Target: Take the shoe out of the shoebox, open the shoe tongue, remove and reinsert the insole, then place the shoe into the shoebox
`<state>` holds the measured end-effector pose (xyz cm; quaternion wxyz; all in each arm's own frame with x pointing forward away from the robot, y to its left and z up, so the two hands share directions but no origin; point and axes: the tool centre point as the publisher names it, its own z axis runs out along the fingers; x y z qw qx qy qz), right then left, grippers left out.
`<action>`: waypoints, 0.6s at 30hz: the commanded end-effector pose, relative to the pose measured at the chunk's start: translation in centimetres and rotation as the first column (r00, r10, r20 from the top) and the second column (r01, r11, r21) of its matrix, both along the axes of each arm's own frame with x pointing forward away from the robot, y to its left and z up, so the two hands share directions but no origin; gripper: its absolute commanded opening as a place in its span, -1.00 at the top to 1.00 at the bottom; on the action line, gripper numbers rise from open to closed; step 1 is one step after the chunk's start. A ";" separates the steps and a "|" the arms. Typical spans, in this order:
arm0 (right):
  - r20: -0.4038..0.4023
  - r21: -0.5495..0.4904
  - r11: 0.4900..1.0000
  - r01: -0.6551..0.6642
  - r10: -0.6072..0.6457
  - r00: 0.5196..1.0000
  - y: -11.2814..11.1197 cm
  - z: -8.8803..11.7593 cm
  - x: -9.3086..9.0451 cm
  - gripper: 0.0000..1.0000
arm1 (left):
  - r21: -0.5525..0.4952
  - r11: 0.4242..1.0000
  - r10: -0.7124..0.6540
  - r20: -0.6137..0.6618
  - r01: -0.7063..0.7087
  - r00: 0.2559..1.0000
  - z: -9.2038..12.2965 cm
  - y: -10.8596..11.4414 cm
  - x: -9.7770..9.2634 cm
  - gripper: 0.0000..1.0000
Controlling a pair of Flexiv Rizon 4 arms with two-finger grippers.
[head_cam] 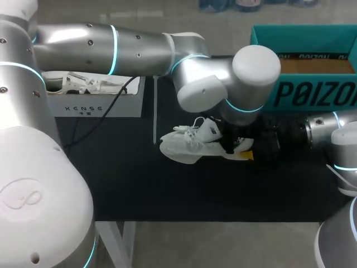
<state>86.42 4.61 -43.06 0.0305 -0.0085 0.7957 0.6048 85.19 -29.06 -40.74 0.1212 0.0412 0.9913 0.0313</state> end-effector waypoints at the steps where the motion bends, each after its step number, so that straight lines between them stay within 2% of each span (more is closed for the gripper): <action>1: -0.002 0.000 1.000 0.001 -0.001 1.000 0.1 -0.4 0.1 1.00 | 0.035 0.999 0.020 0.046 -0.022 0.999 -5.2 -0.7 0.5 -0.14; 3: -0.002 0.000 1.000 0.001 -0.001 1.000 0.1 -0.4 0.1 1.00 | 0.038 0.998 0.048 0.042 -0.050 0.998 -6.3 -0.6 0.8 0.05; 4: -0.002 0.000 1.000 0.001 -0.001 1.000 0.1 -0.4 0.1 1.00 | 0.031 0.998 0.057 0.047 -0.058 0.997 -6.3 -0.6 0.8 0.24; 5: -0.002 0.000 1.000 0.001 -0.001 1.000 0.1 -0.4 0.1 1.00 | 0.020 0.997 0.068 0.053 -0.069 0.996 -6.1 -0.5 0.7 0.72; 6: -0.002 0.000 1.000 0.001 -0.001 1.000 0.1 -0.4 0.1 1.00 | 0.008 0.997 0.071 0.066 -0.071 0.995 -5.7 -0.4 0.6 1.00; 11: -0.002 0.000 1.000 0.001 -0.001 1.000 0.1 -0.4 0.1 1.00 | -0.021 0.997 0.073 0.138 -0.071 0.988 -4.1 0.1 0.6 1.00; 18: -0.002 0.000 1.000 0.001 -0.001 1.000 0.1 -0.4 0.1 1.00 | -0.040 0.998 0.064 0.186 -0.058 0.980 -3.1 0.7 1.0 1.00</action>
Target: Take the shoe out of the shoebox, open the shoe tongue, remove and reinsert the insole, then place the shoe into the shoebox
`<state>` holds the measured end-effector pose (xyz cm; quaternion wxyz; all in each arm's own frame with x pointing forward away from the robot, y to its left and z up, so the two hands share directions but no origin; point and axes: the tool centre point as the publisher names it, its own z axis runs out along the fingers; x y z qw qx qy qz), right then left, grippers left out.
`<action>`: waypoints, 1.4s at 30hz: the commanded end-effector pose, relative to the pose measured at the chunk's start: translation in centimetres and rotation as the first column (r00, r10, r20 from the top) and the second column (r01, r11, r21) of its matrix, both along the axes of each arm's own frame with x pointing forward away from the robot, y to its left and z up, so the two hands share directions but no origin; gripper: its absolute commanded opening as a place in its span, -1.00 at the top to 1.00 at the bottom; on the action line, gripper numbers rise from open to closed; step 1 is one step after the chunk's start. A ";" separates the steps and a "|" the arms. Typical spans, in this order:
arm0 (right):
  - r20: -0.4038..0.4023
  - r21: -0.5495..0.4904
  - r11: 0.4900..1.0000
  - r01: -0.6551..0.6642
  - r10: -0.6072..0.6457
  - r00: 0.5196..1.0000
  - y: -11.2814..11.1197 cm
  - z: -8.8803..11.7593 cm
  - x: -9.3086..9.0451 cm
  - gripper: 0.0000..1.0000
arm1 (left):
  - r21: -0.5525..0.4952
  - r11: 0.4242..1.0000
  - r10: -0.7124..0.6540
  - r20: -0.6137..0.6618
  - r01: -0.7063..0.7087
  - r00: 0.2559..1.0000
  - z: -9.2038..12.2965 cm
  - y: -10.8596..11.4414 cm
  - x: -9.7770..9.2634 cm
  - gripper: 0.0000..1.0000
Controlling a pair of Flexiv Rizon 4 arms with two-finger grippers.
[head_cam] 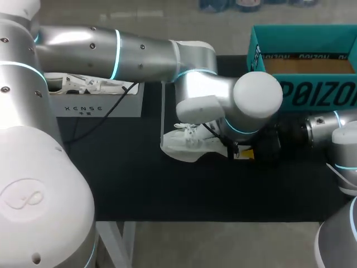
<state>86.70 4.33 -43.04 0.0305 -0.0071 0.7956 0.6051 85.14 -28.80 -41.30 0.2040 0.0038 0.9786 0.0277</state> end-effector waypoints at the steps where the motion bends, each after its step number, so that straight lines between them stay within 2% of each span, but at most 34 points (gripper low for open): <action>1: 0.000 -0.001 1.000 -0.001 0.001 1.000 0.4 -0.4 -0.2 1.00 | -0.013 1.000 -0.010 0.021 0.010 1.000 -2.3 0.5 1.0 1.00; 34: 0.000 -0.001 1.000 -0.001 0.001 1.000 0.4 -0.4 -0.2 1.00 | -0.108 0.994 -0.004 0.098 0.015 0.995 5.6 2.3 -0.7 1.00; 42: 0.000 -0.001 1.000 -0.001 0.001 1.000 0.4 -0.4 -0.2 1.00 | -0.167 0.986 -0.008 0.095 0.024 0.995 7.7 3.2 -2.0 1.00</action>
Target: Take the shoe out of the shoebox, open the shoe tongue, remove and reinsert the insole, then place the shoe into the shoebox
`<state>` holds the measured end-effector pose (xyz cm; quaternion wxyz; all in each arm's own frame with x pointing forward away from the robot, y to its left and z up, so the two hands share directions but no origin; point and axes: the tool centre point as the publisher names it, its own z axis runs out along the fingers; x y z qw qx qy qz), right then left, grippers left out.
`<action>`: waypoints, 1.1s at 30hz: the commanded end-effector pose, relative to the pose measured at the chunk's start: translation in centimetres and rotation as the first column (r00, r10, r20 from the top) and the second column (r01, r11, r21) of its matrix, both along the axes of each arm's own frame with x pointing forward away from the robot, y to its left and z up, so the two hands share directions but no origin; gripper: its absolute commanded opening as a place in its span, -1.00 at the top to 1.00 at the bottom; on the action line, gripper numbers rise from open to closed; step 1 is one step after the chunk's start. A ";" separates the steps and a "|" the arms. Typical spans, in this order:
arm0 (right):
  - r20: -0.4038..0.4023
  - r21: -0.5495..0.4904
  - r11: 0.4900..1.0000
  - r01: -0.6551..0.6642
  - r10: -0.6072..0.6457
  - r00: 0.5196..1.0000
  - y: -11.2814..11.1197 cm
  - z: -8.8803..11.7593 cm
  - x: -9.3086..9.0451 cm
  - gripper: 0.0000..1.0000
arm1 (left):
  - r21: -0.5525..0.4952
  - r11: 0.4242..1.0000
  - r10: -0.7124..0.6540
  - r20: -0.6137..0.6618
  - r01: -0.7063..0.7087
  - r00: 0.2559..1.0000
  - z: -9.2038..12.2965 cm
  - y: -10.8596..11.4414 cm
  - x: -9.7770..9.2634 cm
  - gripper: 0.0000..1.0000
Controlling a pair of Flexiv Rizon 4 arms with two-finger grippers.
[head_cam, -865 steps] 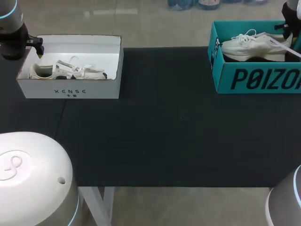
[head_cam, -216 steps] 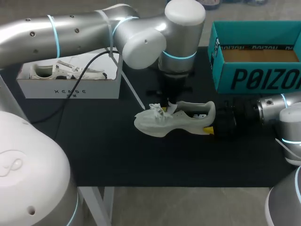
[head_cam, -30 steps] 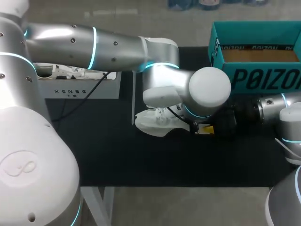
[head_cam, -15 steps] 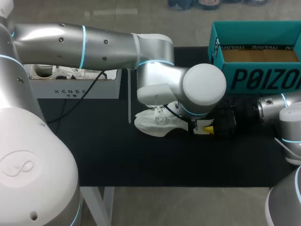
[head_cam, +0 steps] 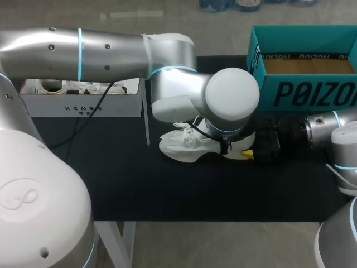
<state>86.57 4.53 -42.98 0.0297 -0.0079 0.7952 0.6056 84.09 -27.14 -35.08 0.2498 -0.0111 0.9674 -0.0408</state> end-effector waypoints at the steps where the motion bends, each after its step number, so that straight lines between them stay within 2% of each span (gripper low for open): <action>1: 0.000 -0.002 1.000 0.001 -0.001 1.000 0.2 -0.5 0.0 1.00 | -0.032 0.999 -0.019 0.003 0.019 1.000 1.7 1.6 -1.2 1.00; 17: 0.000 -0.002 1.000 0.001 -0.001 1.000 0.2 -0.5 0.0 1.00 | -0.079 0.995 -0.063 0.014 0.064 0.998 3.0 0.1 -3.6 1.00; 33: 0.000 -0.002 1.000 0.001 -0.001 1.000 0.2 -0.5 0.0 1.00 | -0.091 0.988 -0.120 0.027 0.122 0.992 3.3 -4.2 -4.6 1.00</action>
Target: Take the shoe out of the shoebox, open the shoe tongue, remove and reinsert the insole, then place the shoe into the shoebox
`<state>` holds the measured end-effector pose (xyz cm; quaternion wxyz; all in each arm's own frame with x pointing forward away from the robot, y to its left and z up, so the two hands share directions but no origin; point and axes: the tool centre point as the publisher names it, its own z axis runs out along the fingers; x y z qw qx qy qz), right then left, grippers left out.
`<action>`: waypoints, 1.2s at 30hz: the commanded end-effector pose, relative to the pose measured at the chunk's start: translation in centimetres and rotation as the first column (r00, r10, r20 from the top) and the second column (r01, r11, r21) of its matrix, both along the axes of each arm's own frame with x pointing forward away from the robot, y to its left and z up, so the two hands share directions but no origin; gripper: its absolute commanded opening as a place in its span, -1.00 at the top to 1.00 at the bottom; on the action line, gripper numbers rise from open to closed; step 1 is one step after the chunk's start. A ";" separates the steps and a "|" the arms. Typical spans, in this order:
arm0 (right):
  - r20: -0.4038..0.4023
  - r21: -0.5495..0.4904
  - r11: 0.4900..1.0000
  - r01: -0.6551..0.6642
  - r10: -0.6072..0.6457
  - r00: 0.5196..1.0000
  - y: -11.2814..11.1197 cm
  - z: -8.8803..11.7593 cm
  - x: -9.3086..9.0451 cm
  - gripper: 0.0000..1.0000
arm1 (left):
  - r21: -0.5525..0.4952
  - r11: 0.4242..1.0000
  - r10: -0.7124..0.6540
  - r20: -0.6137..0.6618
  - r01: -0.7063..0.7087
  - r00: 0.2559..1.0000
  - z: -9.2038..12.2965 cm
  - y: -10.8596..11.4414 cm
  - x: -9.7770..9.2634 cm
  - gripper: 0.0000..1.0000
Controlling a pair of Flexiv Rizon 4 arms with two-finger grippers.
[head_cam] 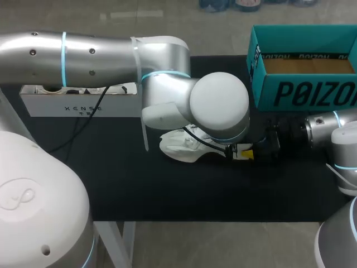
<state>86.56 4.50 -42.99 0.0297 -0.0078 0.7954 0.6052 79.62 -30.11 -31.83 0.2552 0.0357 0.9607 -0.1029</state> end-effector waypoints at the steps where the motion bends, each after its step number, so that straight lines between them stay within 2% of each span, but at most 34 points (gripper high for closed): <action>1: 0.000 -0.001 1.000 0.001 -0.001 1.000 0.2 -0.5 0.0 1.00 | 0.000 1.000 -0.001 0.002 0.001 1.000 0.1 -1.5 -0.1 1.00; 15: 0.000 -0.001 1.000 0.001 -0.001 1.000 0.2 -0.5 0.0 1.00 | 0.007 0.997 0.082 0.027 -0.082 0.996 -0.9 -1.3 0.6 1.00; 17: 0.000 -0.001 1.000 0.001 -0.001 1.000 0.2 -0.5 0.0 1.00 | 0.006 0.996 0.088 0.039 -0.089 0.995 -0.8 -1.3 0.6 0.62; 18: 0.000 -0.001 1.000 0.001 -0.001 1.000 0.2 -0.5 0.0 1.00 | 0.006 0.996 0.090 0.041 -0.090 0.995 -0.8 -1.2 0.6 0.52; 22: 0.000 -0.001 1.000 0.001 -0.001 1.000 0.2 -0.5 0.0 1.00 | 0.009 0.996 0.091 0.050 -0.091 0.995 -0.9 -1.0 0.8 0.28; 24: 0.000 -0.001 1.000 0.001 -0.001 1.000 0.2 -0.5 0.0 1.00 | 0.008 0.996 0.092 0.053 -0.093 0.994 -0.9 -0.9 0.9 0.22; 31: 0.000 -0.001 1.000 0.001 -0.001 1.000 0.2 -0.5 0.0 1.00 | 0.010 0.994 0.104 0.074 -0.105 0.992 -1.1 -1.0 1.6 0.45; 36: 0.000 -0.001 1.000 0.001 -0.001 1.000 0.2 -0.5 0.0 1.00 | 0.010 0.994 0.110 0.086 -0.111 0.990 -1.5 -1.4 2.0 0.46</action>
